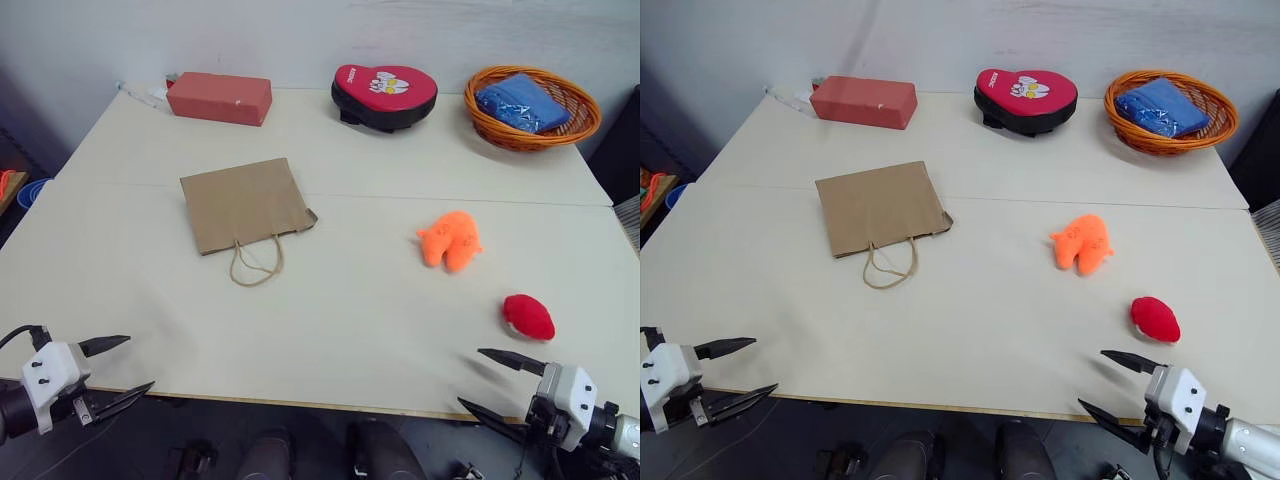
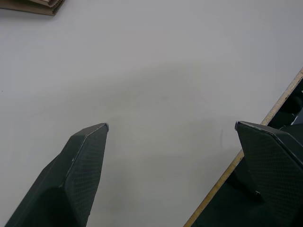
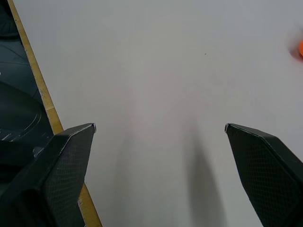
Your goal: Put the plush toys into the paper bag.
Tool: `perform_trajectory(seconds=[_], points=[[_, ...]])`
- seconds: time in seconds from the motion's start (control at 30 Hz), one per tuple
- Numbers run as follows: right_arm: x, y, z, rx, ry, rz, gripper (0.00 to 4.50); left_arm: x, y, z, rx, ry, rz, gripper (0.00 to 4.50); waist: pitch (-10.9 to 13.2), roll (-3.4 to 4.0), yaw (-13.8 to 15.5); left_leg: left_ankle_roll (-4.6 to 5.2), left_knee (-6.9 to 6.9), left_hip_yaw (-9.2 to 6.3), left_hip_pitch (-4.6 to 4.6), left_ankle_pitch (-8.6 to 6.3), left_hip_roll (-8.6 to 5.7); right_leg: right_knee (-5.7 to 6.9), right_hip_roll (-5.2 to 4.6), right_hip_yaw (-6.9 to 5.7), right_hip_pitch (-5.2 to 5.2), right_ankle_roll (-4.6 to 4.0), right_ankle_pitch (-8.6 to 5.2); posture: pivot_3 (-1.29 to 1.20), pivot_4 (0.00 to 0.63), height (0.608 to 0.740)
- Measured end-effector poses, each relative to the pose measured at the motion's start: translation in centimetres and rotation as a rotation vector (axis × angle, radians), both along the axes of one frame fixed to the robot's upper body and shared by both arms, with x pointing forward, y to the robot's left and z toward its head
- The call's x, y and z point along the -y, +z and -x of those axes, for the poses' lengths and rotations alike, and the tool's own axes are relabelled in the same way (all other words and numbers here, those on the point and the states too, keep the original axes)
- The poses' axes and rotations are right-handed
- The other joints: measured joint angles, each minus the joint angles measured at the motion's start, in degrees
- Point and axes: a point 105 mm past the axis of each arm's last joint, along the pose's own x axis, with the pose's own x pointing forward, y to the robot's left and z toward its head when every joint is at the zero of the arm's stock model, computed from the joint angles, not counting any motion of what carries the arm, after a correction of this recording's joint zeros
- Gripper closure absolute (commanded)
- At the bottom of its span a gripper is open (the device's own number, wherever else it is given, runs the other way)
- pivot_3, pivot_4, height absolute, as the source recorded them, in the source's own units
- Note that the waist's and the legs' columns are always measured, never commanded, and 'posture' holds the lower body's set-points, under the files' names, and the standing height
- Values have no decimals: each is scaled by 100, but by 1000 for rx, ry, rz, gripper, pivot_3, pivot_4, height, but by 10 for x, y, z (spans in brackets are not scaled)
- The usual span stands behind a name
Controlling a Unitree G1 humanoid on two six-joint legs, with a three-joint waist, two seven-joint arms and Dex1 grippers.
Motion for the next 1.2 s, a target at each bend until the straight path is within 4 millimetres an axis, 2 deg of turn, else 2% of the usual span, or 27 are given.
perform_trajectory(seconds=[0.13, 0.37, 0.47, 0.53, 0.67, 0.8, 0.93, 1.03, 1.1, 1.2], points=[[-3, 0, -1, 12, 8, -1, 29, -2, 1, 0, -30, 0, -4, 0, 0, 1, 0, 0, 0, 0, 0, 0, 0, 0, 0, 0, 0, 0, 0, 0, 150, 740], [-6, -1, -3, 16, 2, -24, 29, 1, 8, -9, -54, 25, 111, 0, 0, 1, 2, 0, 0, -1, 0, 0, 0, 0, 0, -1, 0, 0, 0, 0, 150, 740], [-12, 3, -10, 46, -36, -84, 29, 7, 22, -22, -34, 10, 154, 0, 0, 1, 0, -2, 0, -3, 1, 1, 0, 5, 0, -2, 0, 0, 0, 0, 150, 740], [-22, 14, -15, 87, -35, -158, 29, 13, 34, -31, -7, -17, 159, 0, 1, 2, 1, -4, 0, -5, 1, 2, 0, 7, 0, -3, 0, 0, 0, 0, 150, 740], [-46, 48, -28, 168, -9, -339, 29, 30, 54, -55, 42, -78, 184, 0, 3, 6, 2, -9, 0, -5, 0, 5, -1, 10, 0, -5, -3, 0, 0, 0, 150, 740], [-57, 77, -42, 296, -15, -404, 29, 47, 57, -79, 44, -137, 132, 0, 3, 6, -5, -43, 0, -7, -3, 22, -2, 10, 4, -6, -10, 1, 1, 0, 150, 740], [-63, 87, -46, 369, -6, -395, 29, 66, 70, -102, 75, -217, -19, 0, 3, 5, 11, -45, 1, -6, -14, 23, -3, 11, 6, -6, -17, 2, 1, 0, 150, 740], [-65, 91, -48, 398, -12, -393, 29, 87, 83, -117, 105, -287, -61, 0, 3, 5, 12, -45, 13, -10, -35, 23, -4, 15, 6, -10, -31, 5, 3, 0, 150, 740], [-65, 90, -48, 396, -18, -387, 29, 98, 83, -125, 99, -330, -81, 0, 3, 6, 9, -45, 17, -8, -40, 23, -5, 43, 6, -9, -41, 6, 3, 0, 150, 740], [-70, 89, -50, 393, -9, -387, 29, 113, 72, -143, 81, -358, -86, 0, 4, 5, -7, -48, 26, -2, -49, 27, -5, 54, 13, -5, -58, 6, 3, 0, 150, 740]])
